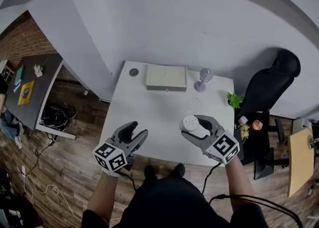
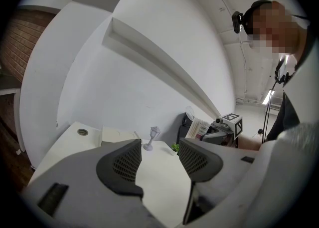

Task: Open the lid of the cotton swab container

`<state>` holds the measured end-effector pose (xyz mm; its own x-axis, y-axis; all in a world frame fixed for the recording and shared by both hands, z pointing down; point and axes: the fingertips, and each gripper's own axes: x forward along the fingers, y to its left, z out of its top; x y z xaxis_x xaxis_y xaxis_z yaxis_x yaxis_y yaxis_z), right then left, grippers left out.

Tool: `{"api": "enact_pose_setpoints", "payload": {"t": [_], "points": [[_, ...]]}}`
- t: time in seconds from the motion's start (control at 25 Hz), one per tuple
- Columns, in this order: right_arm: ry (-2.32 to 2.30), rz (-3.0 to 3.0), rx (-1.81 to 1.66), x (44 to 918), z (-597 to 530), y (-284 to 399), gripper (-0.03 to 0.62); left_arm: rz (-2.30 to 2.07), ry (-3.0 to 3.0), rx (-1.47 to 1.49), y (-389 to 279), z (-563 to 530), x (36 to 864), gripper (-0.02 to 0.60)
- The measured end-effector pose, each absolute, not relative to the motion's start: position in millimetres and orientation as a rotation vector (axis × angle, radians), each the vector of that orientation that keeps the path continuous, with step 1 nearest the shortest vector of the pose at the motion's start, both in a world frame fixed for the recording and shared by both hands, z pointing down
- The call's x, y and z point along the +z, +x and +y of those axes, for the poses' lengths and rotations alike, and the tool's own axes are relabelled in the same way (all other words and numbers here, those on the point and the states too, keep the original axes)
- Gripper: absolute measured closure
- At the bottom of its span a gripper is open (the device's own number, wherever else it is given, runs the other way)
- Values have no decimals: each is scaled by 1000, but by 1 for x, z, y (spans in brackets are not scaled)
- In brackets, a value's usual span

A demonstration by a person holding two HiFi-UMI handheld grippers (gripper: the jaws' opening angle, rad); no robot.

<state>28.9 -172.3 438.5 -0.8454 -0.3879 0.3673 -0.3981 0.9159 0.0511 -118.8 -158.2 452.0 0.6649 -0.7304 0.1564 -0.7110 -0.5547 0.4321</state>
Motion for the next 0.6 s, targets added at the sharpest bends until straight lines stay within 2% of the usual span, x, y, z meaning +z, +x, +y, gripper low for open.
{"api": "enact_pose_setpoints", "payload": {"t": [0.6], "points": [[556, -2712, 27, 438, -173, 24, 349, -1117, 2416, -65, -120, -158, 453, 347]]}}
